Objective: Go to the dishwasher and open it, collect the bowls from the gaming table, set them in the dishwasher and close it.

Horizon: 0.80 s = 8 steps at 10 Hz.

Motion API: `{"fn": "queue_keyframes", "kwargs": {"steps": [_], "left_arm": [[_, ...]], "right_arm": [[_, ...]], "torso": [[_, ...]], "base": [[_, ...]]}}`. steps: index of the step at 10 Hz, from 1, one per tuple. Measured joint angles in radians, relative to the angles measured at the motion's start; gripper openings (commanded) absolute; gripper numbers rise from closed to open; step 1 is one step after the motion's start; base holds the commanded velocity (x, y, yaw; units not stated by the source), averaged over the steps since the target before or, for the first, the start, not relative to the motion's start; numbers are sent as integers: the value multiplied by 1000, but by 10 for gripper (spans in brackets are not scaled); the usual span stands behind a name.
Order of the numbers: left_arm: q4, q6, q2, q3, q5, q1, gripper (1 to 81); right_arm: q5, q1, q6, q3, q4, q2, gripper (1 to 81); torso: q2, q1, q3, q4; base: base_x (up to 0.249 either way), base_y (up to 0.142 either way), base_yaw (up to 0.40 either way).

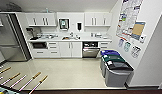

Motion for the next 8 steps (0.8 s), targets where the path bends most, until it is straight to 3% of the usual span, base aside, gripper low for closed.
{"fn": "queue_keyframes", "kwargs": {"steps": [8], "left_arm": [[0,0,-2,0,1,2,10]], "right_arm": [[-3,6,0,0,0,3,10]], "torso": [[0,0,0,0]], "base": [[168,0,0]]}}
